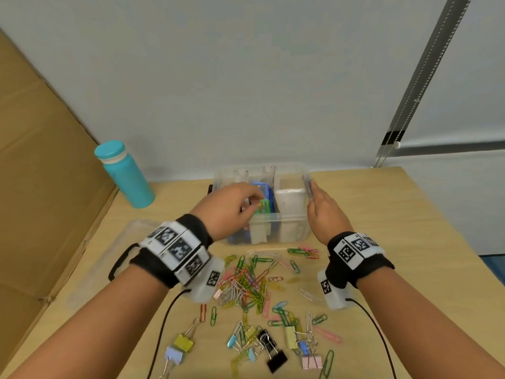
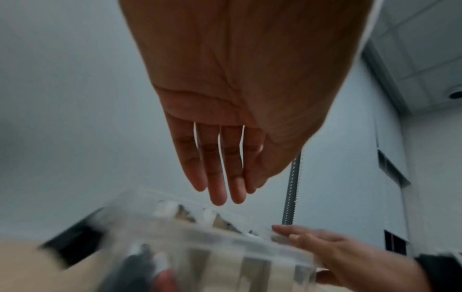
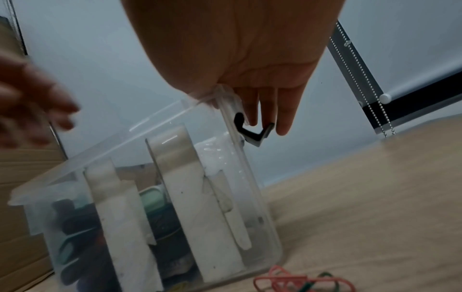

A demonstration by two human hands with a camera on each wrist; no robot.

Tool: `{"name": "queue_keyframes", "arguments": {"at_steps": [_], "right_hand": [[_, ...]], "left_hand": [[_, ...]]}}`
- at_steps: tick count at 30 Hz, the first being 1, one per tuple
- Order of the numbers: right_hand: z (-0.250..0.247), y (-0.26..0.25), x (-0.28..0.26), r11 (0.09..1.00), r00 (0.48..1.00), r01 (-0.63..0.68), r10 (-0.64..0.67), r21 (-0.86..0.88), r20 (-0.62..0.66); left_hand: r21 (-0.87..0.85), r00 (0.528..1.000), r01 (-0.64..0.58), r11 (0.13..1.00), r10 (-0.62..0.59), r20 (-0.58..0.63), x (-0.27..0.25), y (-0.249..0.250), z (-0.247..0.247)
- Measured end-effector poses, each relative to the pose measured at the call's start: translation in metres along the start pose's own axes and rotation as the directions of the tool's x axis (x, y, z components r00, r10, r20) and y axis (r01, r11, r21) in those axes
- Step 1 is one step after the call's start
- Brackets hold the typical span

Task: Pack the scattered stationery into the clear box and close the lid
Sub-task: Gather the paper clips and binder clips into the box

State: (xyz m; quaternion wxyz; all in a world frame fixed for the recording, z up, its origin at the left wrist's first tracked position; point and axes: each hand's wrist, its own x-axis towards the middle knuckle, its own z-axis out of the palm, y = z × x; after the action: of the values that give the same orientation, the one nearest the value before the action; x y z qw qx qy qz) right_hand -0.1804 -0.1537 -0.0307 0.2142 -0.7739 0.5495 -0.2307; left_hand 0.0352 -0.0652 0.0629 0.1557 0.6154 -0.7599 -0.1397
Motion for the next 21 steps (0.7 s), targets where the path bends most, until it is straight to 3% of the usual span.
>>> {"name": "queue_keyframes", "arguments": {"at_steps": [3,5,7,8,10,12,14,17,21], "right_hand": [[-0.003,-0.008,-0.011,0.998,0.995,0.008,-0.015,-0.070,-0.094],[-0.005,-0.025,-0.030,0.987,0.969,0.087,-0.115,-0.133,-0.221],[-0.001,-0.050,-0.056,0.961,0.929,0.219,-0.257,-0.167,-0.266],[0.003,-0.060,-0.067,0.944,0.922,0.279,-0.314,-0.175,-0.227],[0.017,-0.078,-0.087,0.920,0.928,0.364,-0.371,-0.146,-0.023],[0.039,-0.091,-0.100,0.934,0.915,0.350,-0.323,-0.077,0.243],[0.062,-0.101,-0.105,0.951,0.864,0.306,-0.259,-0.040,0.432],[0.091,-0.115,-0.100,0.958,0.809,0.270,-0.169,-0.100,0.563],[0.111,-0.126,-0.091,0.933,0.804,0.281,-0.101,-0.224,0.586]], "left_hand": [[-0.020,0.996,0.083,0.996,-0.083,0.009,-0.044,-0.027,0.008],[-0.028,0.986,0.160,0.987,-0.158,0.055,-0.069,-0.047,0.020],[-0.026,0.967,0.233,0.972,-0.229,0.116,-0.087,-0.064,0.037],[-0.024,0.956,0.262,0.965,-0.256,0.144,-0.092,-0.071,0.045],[-0.009,0.933,0.309,0.951,-0.301,0.199,-0.097,-0.080,0.060],[0.019,0.911,0.335,0.942,-0.329,0.248,-0.097,-0.086,0.073],[0.043,0.901,0.344,0.938,-0.343,0.265,-0.093,-0.090,0.081],[0.075,0.894,0.353,0.932,-0.360,0.268,-0.089,-0.094,0.087],[0.106,0.893,0.349,0.931,-0.364,0.264,-0.086,-0.096,0.090]]}}
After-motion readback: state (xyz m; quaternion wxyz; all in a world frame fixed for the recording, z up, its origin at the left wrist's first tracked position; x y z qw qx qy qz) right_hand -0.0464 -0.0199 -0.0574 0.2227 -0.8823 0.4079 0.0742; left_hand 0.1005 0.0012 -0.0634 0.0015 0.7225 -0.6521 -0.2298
